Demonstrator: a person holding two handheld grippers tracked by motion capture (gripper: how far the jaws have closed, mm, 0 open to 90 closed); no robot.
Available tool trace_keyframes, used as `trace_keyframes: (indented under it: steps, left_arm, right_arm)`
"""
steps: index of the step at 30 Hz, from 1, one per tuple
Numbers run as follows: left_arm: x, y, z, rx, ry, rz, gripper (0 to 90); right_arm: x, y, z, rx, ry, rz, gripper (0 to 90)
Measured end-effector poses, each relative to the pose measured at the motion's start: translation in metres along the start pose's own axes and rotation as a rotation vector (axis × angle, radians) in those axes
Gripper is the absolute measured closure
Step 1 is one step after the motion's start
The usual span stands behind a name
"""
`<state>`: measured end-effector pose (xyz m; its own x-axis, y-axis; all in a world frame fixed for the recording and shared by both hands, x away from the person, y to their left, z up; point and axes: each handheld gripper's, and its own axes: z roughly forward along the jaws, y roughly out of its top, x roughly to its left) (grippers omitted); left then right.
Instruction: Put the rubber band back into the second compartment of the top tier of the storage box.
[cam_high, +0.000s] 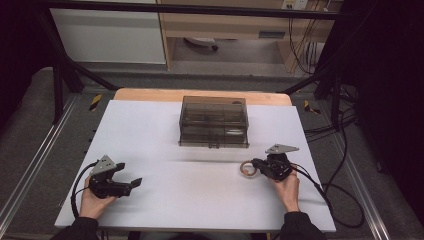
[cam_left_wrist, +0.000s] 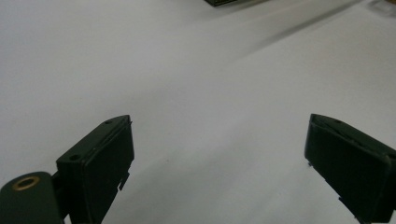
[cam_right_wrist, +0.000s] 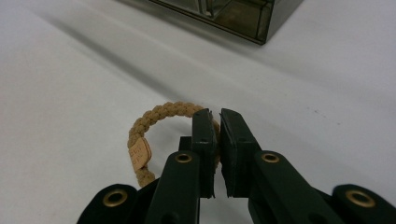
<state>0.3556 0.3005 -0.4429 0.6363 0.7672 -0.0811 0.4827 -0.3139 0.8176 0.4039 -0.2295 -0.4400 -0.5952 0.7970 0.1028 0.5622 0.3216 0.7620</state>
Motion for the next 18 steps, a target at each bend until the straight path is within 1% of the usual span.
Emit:
trace_keyframes:
  steps: [6,10,13,18]
  left_arm:
    - [0.000,0.000,0.000,0.001,0.000,0.001,7.5]
    - [0.000,0.000,0.000,0.002,0.000,0.001,7.5]
    - [0.000,0.000,0.000,0.002,0.000,0.001,7.5]
    - [0.000,0.000,0.000,0.002,0.001,0.001,7.5]
  right_arm:
    - [0.001,0.001,-0.005,-0.012,0.005,0.003,84.9]
    - [0.004,0.003,-0.010,-0.028,0.005,-0.012,85.0]
    - [0.005,0.003,-0.012,-0.034,0.004,-0.012,84.9]
    - [0.007,0.005,-0.016,-0.043,0.003,-0.027,84.9]
